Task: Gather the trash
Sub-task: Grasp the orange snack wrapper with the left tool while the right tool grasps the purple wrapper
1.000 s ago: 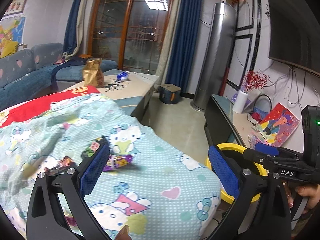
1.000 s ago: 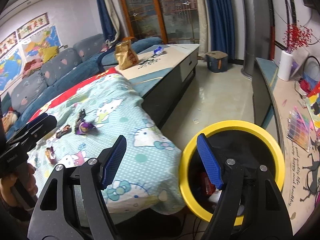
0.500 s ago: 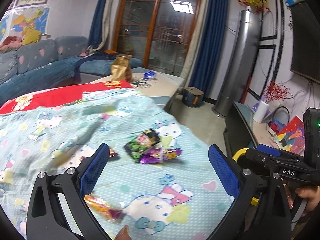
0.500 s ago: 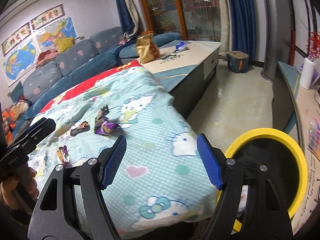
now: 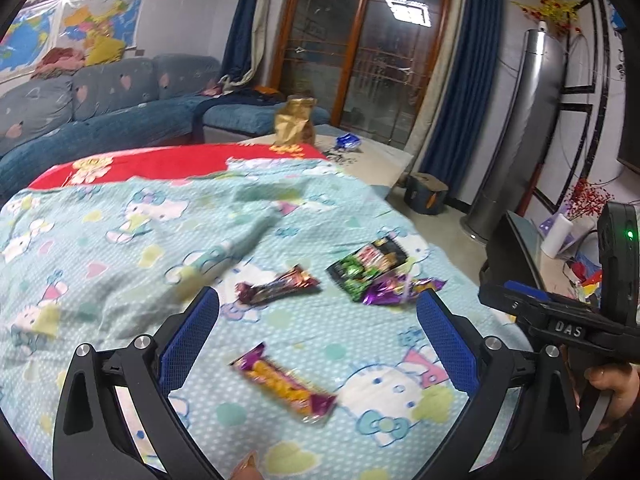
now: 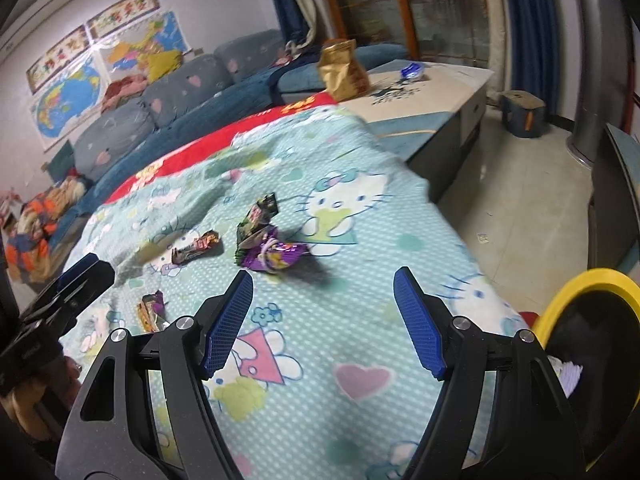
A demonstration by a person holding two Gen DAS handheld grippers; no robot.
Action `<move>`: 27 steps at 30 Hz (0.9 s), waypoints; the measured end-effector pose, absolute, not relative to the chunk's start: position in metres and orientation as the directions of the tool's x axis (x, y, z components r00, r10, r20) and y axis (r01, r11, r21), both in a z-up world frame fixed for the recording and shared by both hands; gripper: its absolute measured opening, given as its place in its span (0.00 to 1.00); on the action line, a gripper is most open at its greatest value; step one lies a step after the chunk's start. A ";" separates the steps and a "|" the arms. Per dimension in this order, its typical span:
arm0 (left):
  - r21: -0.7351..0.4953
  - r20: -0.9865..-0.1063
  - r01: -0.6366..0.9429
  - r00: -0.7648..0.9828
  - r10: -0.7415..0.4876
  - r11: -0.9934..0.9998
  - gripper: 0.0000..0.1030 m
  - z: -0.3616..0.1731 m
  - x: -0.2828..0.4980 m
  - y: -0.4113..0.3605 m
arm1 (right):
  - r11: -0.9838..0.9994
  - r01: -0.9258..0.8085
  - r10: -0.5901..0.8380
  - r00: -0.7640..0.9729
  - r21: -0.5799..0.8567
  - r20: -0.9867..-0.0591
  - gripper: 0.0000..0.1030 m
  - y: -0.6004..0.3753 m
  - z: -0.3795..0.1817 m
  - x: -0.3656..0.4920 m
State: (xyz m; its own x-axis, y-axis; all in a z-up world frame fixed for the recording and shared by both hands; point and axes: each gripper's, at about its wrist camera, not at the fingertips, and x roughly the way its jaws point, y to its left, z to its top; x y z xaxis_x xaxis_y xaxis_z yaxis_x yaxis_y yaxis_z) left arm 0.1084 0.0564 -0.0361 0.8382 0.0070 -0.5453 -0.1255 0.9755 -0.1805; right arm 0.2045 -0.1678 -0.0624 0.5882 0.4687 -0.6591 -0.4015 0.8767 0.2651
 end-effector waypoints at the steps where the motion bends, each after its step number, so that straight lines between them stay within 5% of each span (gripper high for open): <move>1: -0.184 -0.553 -0.131 0.833 0.008 0.974 0.93 -0.039 0.108 0.058 | 0.871 -0.412 0.477 0.576 0.268 -0.664 0.63 -0.160 -0.066 0.208; 13: -0.306 -0.645 -0.172 0.761 -0.071 0.936 0.92 -0.083 0.109 0.082 | 0.849 -0.451 0.497 0.508 0.275 -0.703 0.63 -0.123 -0.090 0.243; 19: -0.307 -0.666 -0.149 0.739 -0.100 0.940 0.81 -0.095 0.111 0.072 | 0.836 -0.441 0.522 0.455 0.327 -0.722 0.62 -0.113 -0.105 0.259; 27: -0.309 -0.684 -0.138 0.720 -0.119 0.941 0.56 -0.106 0.111 0.064 | 0.808 -0.450 0.569 0.428 0.381 -0.702 0.38 -0.109 -0.110 0.257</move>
